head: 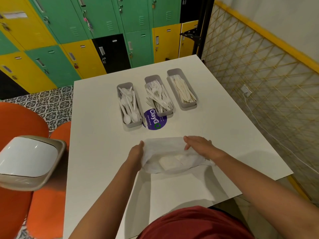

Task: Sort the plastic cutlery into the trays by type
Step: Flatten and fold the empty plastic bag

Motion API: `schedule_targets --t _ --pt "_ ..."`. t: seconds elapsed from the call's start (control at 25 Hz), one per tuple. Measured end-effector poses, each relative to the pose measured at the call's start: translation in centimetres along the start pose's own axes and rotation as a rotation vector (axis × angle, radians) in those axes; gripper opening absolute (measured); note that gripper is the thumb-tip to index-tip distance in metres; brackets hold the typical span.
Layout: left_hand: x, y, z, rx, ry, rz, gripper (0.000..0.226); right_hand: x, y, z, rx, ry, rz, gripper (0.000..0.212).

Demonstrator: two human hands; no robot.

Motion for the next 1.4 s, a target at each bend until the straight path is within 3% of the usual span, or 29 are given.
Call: schedule_targets --t 0.12,0.2,0.28,0.36,0.48,0.6,0.72,0.88,1.0,1.16,1.28,1.4 --pt "0.4 0.1 0.7 0.049 -0.083 -0.068 0.028 0.2 0.7 -0.4 -0.013 0.189 -0.111 0.032" --pt "0.6 0.4 1.5 0.065 -0.172 -0.035 0.04 -0.1 1.3 -0.7 -0.022 0.393 -0.087 0.022" --pt "0.7 0.6 1.9 0.121 -0.258 -0.05 0.051 -0.5 1.0 -0.6 -0.002 0.457 -0.114 0.034" --pt "0.7 0.9 2.2 0.2 -0.271 -0.179 0.054 -0.7 0.0 -0.7 -0.086 0.415 -0.097 0.043" --pt "1.4 2.2 2.9 0.36 -0.264 -0.376 0.056 -0.9 -3.3 -0.8 -0.272 0.107 -0.22 0.051" --pt "2.3 3.2 3.9 0.487 -0.251 -0.399 0.05 -1.1 -6.3 -0.8 -0.383 -0.079 -0.197 0.04" --pt "2.0 3.2 3.7 0.509 -0.161 -0.546 0.05 -1.9 -7.9 -0.4 -0.397 -0.003 -0.227 0.006" --pt "-0.1 3.5 2.7 0.485 -0.062 -0.533 0.004 -3.7 -7.8 -0.7 -0.322 0.204 -0.481 0.01" --pt "-1.8 4.9 2.6 0.446 -0.149 -0.267 0.009 -4.8 -6.4 -1.3 -0.197 0.331 -0.646 0.03" --pt "-2.8 5.7 1.7 0.427 0.074 0.098 0.017 -5.2 -4.6 -1.6 -0.035 0.476 -1.017 0.04" --pt "-0.9 3.8 1.1 0.315 0.01 -0.017 0.055 -4.5 -2.8 -1.8 0.136 0.56 -1.196 0.042" --pt "2.0 0.2 2.1 0.177 -0.162 -0.367 0.077 -3.1 -1.8 -1.6 0.198 0.602 -1.281 0.042"
Point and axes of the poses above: each hand's wrist, its own z-axis away from the middle knuckle, its own x-axis out of the palm, y = z × x, the point moved 1 cm from there along -z, towards the middle knuckle, and after that the axes turned 14 degrees about -x, right-handed, at the moved point
